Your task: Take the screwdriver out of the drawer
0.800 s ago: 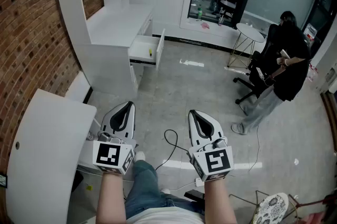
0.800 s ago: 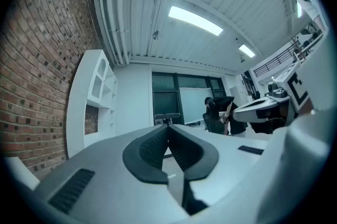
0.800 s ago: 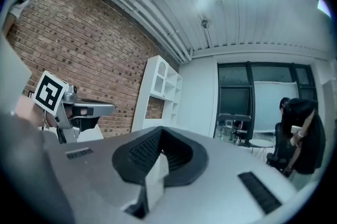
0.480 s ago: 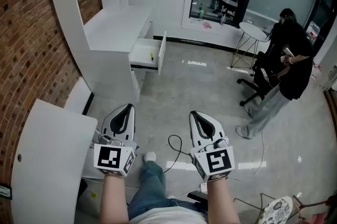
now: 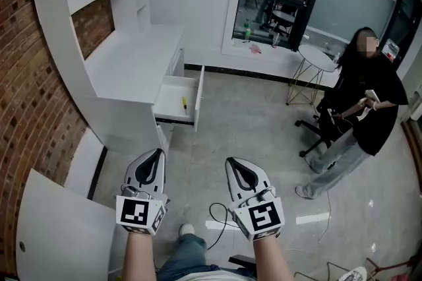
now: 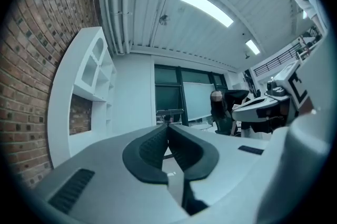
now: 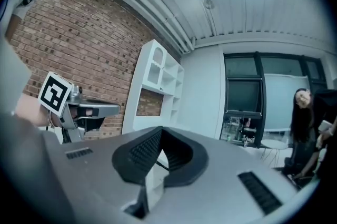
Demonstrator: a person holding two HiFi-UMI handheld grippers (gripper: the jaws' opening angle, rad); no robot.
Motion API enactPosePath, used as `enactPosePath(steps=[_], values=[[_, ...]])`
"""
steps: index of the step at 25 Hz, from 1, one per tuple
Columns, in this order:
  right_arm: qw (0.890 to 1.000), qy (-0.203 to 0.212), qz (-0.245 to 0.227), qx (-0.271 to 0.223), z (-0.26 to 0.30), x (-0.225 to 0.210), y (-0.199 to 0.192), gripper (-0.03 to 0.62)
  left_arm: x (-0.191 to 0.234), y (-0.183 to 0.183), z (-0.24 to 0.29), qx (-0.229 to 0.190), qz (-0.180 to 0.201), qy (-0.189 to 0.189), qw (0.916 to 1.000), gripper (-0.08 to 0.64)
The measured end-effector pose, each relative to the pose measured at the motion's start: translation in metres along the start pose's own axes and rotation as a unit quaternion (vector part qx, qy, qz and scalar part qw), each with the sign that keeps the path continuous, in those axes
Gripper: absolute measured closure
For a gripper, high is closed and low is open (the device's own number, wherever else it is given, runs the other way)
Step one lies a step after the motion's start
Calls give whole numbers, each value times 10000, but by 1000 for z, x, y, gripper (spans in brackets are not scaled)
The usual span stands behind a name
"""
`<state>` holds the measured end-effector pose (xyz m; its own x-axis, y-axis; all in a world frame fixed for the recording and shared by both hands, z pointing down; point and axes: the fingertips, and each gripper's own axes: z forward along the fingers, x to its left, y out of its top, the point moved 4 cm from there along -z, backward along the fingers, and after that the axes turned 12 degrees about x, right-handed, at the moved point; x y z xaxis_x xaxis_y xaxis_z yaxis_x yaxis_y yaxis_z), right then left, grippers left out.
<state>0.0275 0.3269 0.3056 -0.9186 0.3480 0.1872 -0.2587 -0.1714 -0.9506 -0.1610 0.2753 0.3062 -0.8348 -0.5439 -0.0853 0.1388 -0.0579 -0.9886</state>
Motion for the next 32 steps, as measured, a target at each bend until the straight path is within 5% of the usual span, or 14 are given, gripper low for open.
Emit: enactPosePath(steps=[7, 19, 32], values=[[9999, -102, 21, 136, 92, -34, 30, 581, 48, 16, 94, 87, 203, -282, 9994, 546], [9994, -78, 319, 128, 186, -77, 37, 581, 107, 1, 167, 290, -7, -31, 9996, 547], [9987, 137, 428, 239, 340, -208, 24, 581, 147, -5, 353, 685, -19, 180, 9975, 548]])
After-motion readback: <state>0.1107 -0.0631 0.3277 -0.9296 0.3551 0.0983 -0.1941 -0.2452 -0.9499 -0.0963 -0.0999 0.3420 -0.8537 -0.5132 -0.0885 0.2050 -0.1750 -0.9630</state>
